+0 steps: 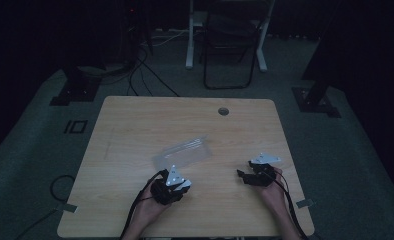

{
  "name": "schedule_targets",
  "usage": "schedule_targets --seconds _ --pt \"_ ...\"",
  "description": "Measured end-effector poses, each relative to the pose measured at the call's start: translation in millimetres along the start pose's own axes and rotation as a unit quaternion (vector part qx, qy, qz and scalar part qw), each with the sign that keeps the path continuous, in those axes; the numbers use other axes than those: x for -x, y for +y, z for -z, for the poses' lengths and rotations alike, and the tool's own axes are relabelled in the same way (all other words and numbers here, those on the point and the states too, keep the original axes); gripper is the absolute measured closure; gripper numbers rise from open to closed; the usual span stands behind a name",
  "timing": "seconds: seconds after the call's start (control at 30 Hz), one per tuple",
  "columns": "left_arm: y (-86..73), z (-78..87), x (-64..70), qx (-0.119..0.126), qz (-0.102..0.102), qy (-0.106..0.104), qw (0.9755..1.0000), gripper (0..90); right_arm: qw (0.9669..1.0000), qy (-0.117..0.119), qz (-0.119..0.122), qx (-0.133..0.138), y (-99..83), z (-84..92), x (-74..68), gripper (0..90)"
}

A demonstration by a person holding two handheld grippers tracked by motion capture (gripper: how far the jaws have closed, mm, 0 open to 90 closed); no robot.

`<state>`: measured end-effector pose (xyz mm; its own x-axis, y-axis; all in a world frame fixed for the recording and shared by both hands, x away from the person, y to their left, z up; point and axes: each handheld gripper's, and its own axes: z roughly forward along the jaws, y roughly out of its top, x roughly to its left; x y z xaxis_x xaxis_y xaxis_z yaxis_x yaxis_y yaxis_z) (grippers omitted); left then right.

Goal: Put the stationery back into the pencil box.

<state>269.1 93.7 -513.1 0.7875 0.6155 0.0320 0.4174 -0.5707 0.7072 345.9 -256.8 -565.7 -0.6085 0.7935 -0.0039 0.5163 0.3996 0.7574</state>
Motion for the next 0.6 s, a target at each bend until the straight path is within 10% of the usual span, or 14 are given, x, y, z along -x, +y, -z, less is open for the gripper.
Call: schedule_targets --seconds 0.6 --pt "7.0 9.5 -6.0 0.013 0.001 0.003 0.9999 71.1 1.0000 0.001 0.001 0.000 0.0 -0.1 -0.2 32.5"
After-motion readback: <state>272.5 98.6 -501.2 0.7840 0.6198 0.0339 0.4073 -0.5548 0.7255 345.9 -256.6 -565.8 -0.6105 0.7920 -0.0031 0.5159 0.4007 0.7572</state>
